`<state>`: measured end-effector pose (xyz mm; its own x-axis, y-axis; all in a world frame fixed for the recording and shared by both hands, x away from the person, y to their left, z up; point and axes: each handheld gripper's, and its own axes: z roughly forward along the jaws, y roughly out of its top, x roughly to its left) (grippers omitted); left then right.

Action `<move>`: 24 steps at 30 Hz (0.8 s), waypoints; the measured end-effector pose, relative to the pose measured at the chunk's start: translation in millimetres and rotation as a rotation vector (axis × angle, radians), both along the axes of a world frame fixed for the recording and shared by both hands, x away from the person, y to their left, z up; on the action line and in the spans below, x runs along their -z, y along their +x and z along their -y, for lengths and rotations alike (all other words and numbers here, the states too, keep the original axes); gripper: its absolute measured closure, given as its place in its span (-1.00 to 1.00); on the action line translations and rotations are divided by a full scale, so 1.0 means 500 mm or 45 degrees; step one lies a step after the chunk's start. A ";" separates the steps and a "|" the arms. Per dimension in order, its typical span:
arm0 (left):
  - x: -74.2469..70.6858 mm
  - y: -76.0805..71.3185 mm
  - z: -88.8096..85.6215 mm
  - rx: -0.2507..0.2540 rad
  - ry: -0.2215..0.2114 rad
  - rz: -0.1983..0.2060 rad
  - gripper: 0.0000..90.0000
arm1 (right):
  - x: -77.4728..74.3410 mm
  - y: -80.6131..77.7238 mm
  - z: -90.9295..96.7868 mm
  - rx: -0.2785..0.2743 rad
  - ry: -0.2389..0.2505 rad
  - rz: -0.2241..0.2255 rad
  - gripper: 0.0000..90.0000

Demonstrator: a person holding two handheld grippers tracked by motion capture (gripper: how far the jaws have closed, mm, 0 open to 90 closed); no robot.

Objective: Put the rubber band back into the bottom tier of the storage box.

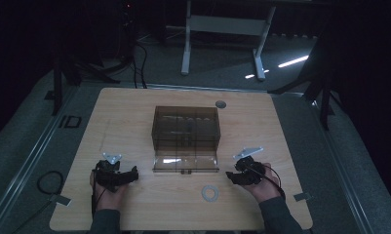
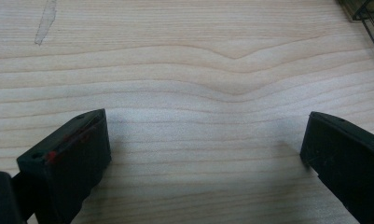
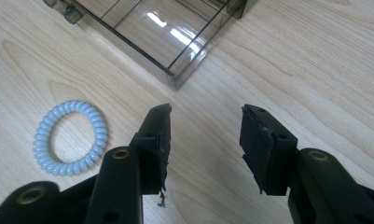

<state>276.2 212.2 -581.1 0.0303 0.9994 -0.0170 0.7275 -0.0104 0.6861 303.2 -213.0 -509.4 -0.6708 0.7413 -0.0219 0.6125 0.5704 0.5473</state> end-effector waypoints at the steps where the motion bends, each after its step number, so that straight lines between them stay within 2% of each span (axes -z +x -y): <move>1: 0.000 0.000 0.000 0.000 0.000 0.000 -0.97 | -0.001 0.000 -0.001 -0.003 -0.001 -0.004 0.19; 24: 0.000 0.000 0.000 0.000 0.000 0.000 -0.97 | -0.022 0.001 -0.019 -0.085 -0.059 -0.056 0.41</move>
<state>276.1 212.2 -581.1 0.0303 0.9994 -0.0173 0.7273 -0.0102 0.6863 303.5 -203.7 -498.5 -0.7198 0.6937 -0.0245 0.5952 0.6350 0.4925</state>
